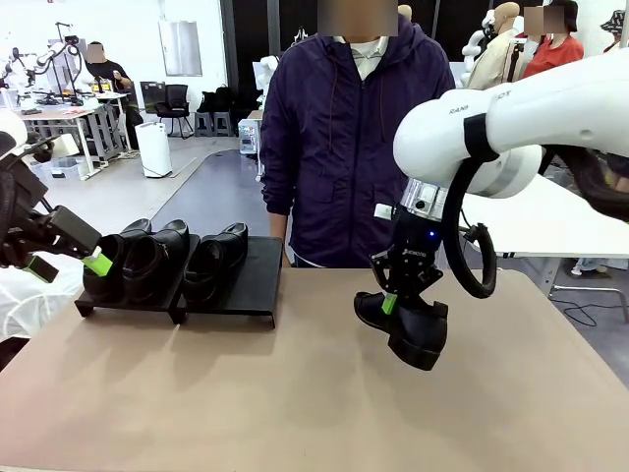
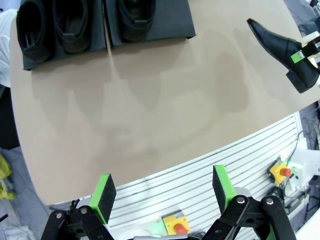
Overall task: Organize the shoes by placing them on the stand.
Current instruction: Pick up one Shoe and place it in the middle of the table.
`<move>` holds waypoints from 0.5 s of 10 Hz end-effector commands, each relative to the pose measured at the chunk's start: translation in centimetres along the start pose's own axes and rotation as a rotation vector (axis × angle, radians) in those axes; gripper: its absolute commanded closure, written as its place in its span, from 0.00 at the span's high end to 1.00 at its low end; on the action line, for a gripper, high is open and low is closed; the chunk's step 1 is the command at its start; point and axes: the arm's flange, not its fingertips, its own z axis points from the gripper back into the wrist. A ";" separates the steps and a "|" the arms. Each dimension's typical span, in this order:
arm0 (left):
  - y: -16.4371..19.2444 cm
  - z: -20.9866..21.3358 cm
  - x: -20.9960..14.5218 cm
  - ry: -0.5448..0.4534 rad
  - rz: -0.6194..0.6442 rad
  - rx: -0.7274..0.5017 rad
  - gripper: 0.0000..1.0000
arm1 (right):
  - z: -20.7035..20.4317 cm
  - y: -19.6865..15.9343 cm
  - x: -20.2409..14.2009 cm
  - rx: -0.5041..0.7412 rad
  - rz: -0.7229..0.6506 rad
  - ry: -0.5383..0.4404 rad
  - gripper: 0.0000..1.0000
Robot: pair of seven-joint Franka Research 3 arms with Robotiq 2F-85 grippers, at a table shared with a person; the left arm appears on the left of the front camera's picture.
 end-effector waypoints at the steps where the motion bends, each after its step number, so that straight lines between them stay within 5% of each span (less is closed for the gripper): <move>1: 0.2 0.2 0.0 0.004 -0.019 0.002 1.00 | 0.6 -0.2 -1.6 -0.034 -0.052 -0.052 0.00; 5: 0.2 0.2 0.0 0.004 -0.019 0.002 1.00 | 0.3 -0.3 -1.0 -0.009 -0.030 -0.018 0.00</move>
